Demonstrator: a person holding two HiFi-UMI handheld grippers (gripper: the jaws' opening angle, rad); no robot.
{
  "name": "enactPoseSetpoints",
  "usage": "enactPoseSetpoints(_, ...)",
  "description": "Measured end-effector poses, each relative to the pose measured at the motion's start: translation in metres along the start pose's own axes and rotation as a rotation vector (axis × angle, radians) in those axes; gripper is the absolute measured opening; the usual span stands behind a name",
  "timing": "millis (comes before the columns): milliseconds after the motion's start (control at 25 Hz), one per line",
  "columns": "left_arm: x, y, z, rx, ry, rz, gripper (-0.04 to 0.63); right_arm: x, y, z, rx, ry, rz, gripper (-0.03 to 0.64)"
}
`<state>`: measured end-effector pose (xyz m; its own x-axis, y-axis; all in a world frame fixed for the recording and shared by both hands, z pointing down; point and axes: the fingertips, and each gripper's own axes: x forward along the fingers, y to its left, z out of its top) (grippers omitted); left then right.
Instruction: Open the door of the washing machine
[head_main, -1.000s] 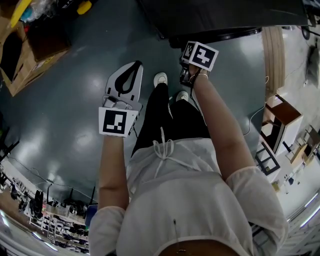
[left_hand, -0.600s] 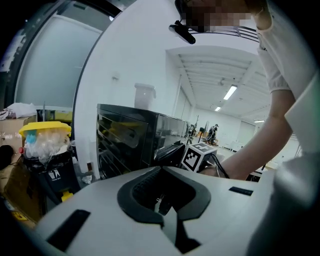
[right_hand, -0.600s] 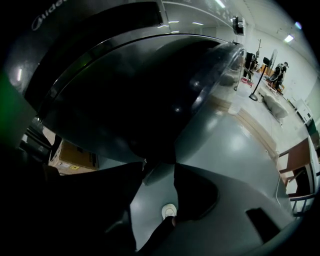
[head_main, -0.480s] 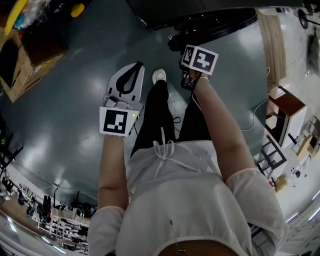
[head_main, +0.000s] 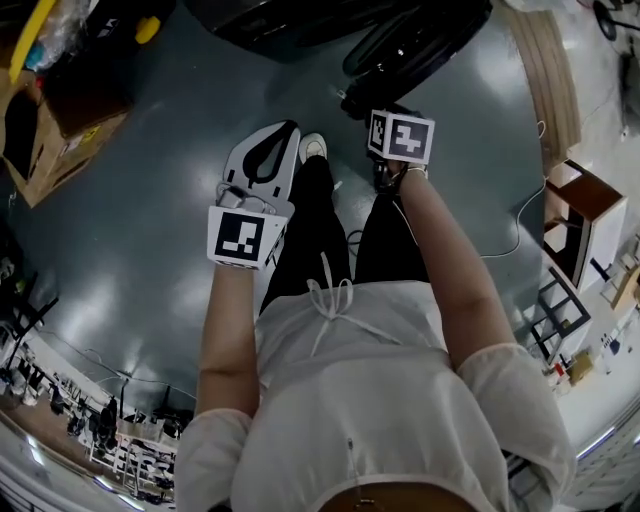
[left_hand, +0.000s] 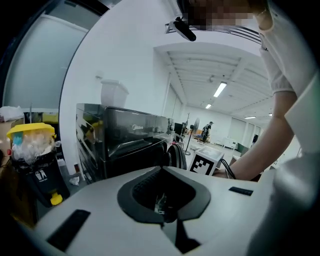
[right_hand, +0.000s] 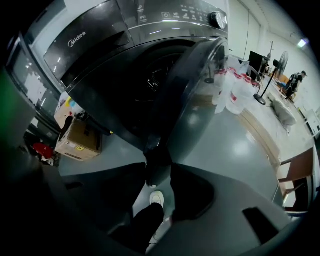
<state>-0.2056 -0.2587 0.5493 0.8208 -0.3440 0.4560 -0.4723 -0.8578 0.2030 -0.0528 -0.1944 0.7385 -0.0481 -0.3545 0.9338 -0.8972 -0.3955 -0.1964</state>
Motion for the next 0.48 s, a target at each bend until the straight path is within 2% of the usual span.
enactPoseSetpoints(320,0.033,-0.092,-0.004,0.004,-0.024,0.026,0.023,-0.025,-0.069,-0.042,0.003,0.01,0.077,0.14)
enactPoseSetpoints(480,0.048,-0.133,0.002,-0.004,-0.094,0.067,0.023,-0.037,-0.108,-0.059,0.014,0.003,0.113,0.13)
